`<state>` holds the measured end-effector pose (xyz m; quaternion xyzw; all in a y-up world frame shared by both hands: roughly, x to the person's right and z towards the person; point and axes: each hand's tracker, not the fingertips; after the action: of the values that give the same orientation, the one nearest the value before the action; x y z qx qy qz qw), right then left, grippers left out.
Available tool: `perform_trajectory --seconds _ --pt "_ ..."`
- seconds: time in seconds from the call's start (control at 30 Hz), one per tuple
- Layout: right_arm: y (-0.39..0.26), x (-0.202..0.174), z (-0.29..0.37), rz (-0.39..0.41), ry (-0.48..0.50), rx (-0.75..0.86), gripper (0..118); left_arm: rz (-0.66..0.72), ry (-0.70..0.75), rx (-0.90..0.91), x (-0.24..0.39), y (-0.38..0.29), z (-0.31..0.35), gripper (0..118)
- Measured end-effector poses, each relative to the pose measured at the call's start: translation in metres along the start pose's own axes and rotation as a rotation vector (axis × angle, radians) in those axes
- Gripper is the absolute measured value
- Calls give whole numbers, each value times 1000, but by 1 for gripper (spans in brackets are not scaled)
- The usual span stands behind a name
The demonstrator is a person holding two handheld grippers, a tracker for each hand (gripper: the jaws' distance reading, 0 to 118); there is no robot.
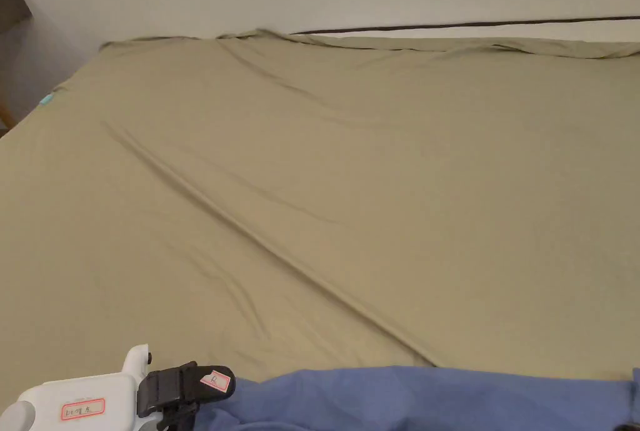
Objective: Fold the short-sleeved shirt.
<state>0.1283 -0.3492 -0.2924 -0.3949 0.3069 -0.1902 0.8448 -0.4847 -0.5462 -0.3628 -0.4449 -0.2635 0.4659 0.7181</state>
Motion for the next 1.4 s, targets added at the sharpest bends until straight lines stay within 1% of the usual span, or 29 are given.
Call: perform_trajectory --seconds 0.03,0.07,0.13,0.17,0.2,0.23,0.27,0.3,0.33,0.37,0.43,0.47,0.53,0.57,0.63,0.67,0.73,0.83,0.93,1.0,1.03,1.07,1.1,1.13,1.17,1.2,1.27,1.33,1.4 --pt "0 0 -1 2 26 5 4 -6 2 31 0 2 10 118" --pt "0 -1 -1 0 48 20 4 -32 -53 106 3 6 8 118" --pt "2 -2 0 -14 68 48 4 53 -44 65 2 2 8 118" --pt "4 -3 3 -19 79 64 4 82 -26 44 2 -8 -12 118" --pt "5 -3 5 -19 89 70 4 72 -30 40 5 -9 -12 118" --pt "7 -3 7 -20 92 73 4 42 -13 27 9 -9 -12 107" --pt "9 -2 9 -17 87 77 4 -15 73 9 14 -9 -9 84" --pt "9 0 11 -11 78 83 4 -66 181 21 34 -24 -43 27" --pt "10 2 13 -10 72 87 4 -80 252 30 42 -26 -49 19" --pt "10 5 14 -15 68 88 4 -50 270 45 52 -29 -55 19" --pt "9 15 15 -50 72 89 4 65 165 113 84 -49 -51 19" --pt "8 18 15 -63 75 92 4 90 122 152 100 -50 -57 19" --pt "6 26 16 -91 75 106 4 101 33 233 141 -46 -76 19" --pt "5 30 17 -105 80 113 4 102 -6 250 137 -57 -53 19" --pt "5 37 20 -131 91 130 4 94 -97 243 175 -56 -74 19" --pt "4 41 23 -145 95 138 4 78 -114 231 195 -54 -90 19" --pt "5 49 28 -162 93 153 4 6 -67 183 217 -70 -111 19" --pt "5 60 36 -184 86 158 4 -111 70 82 243 -83 -173 19" --pt "5 71 47 -185 61 157 4 -141 163 -22 246 -94 -243 19" --pt "5 78 54 -186 46 158 4 -133 195 -56 237 -106 -285 19" --pt "4 82 57 -188 42 159 4 -131 250 -62 229 -108 -303 20" --pt "3 85 60 -191 38 161 4 -145 289 -60 221 -114 -319 27" --pt "3 88 61 -198 36 162 4 -157 309 -54 213 -121 -333 68" --pt "2 91 62 -205 36 160 4 -141 269 -52 208 -125 -343 96" --pt "1 94 62 -210 35 156 4 -136 145 -11 209 -127 -348 108" --pt "-1 96 62 -212 34 154 4 -118 143 28 211 -127 -345 117" --pt "-4 99 62 -216 36 157 4 -68 99 24 220 -132 -332 118" --pt "-7 104 59 -241 65 167 4 -43 20 55 227 -124 -307 118" --pt "-7 106 56 -260 85 172 4 -53 27 66 231 -117 -277 118"
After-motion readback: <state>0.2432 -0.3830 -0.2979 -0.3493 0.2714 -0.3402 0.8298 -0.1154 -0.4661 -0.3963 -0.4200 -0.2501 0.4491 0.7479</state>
